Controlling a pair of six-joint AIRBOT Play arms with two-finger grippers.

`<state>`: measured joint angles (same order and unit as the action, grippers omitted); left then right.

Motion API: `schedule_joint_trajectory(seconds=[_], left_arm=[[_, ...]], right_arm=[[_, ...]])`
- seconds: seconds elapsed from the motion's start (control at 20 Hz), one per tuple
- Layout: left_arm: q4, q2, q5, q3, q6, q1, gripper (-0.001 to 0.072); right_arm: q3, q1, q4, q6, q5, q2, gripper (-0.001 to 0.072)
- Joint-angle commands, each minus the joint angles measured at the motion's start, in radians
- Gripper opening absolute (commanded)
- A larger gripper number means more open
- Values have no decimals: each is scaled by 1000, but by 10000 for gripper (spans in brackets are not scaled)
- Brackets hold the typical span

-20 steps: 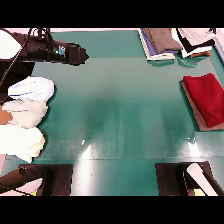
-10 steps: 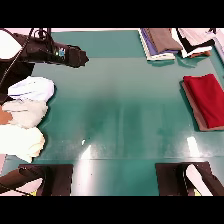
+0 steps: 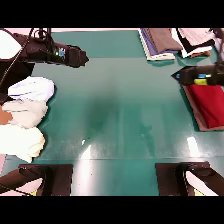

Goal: Fold the shirts.

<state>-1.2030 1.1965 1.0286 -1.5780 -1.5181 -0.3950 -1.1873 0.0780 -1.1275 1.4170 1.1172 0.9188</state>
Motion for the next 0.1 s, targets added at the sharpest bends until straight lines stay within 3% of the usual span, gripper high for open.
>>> schedule_joint_trajectory(seconds=[0.0, 0.05], left_arm=[[0, -1, 0, 0, 0, 0, 30], [0, -1, 0, 0, 0, 0, 30]], right_arm=[[-2, 111, 2, -5, -7, 48, 17], [-2, 120, 2, -5, -7, 55, 17]])
